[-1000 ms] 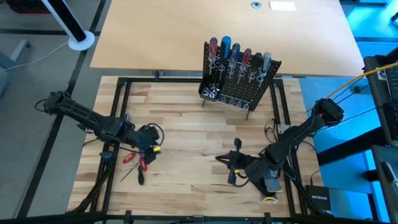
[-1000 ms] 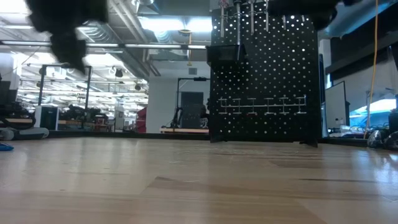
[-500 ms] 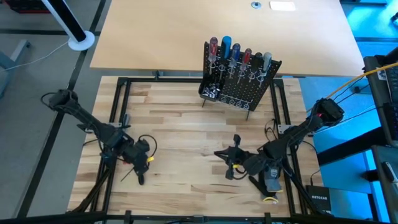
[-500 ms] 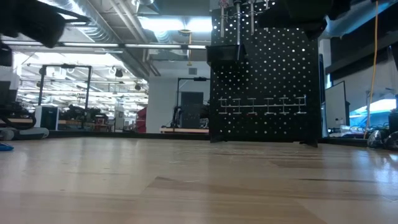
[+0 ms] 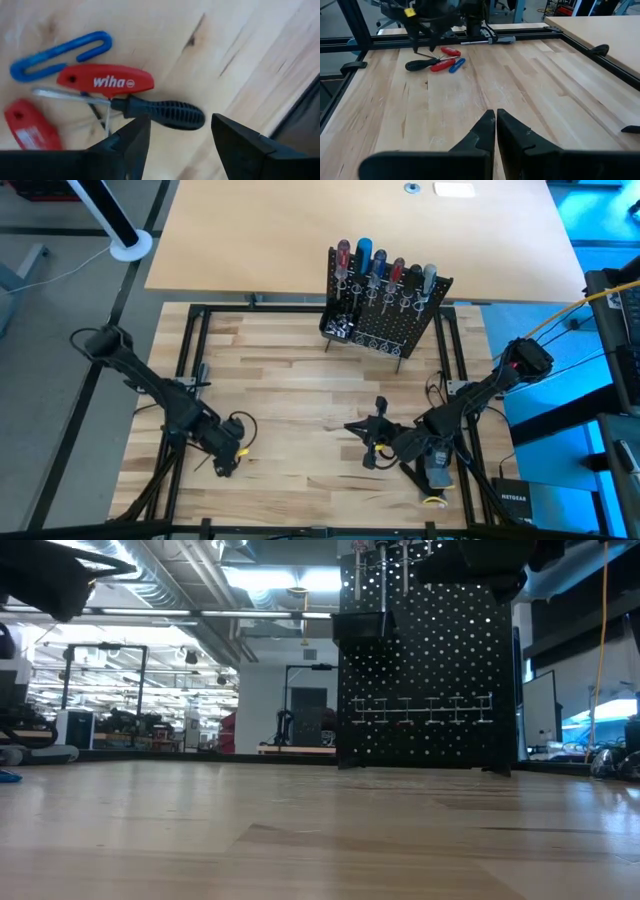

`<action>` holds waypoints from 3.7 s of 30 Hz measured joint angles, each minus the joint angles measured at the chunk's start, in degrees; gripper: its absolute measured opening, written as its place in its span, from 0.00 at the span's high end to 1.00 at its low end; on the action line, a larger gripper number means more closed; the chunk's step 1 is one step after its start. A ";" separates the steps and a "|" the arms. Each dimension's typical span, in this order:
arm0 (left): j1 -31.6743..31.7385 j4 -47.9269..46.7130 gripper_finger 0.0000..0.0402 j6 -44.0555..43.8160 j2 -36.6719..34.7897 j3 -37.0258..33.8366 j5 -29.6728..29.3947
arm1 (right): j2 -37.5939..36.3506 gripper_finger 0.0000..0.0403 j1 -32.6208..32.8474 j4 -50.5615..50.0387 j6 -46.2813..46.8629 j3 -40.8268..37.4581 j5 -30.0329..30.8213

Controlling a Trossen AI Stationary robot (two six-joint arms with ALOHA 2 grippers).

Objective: Hang tools onto peg board
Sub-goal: Hang the gray screwdriver on the black pegboard

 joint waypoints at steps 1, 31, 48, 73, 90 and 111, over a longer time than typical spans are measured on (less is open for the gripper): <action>-0.20 -0.16 0.51 2.95 0.52 0.00 0.03 | -0.01 0.95 0.00 -0.03 0.01 0.00 -0.02; 45.86 -22.78 0.51 23.88 1.73 -2.01 -14.87 | 0.00 0.95 0.02 -0.57 1.22 0.02 -0.51; 67.32 -23.23 0.51 37.13 11.24 -2.01 -24.78 | 0.00 0.95 0.02 -0.57 1.22 0.02 -1.59; 71.37 -22.69 0.51 45.77 22.12 -2.03 -20.74 | 0.00 0.95 0.04 -3.46 3.61 0.04 -1.72; 70.97 -21.07 0.54 50.36 22.03 -1.95 -20.33 | 0.00 0.95 0.04 -3.48 3.58 0.04 -1.59; 70.92 -20.22 0.69 49.07 22.27 0.88 -24.02 | 0.00 0.95 0.04 -3.50 3.58 0.04 -2.90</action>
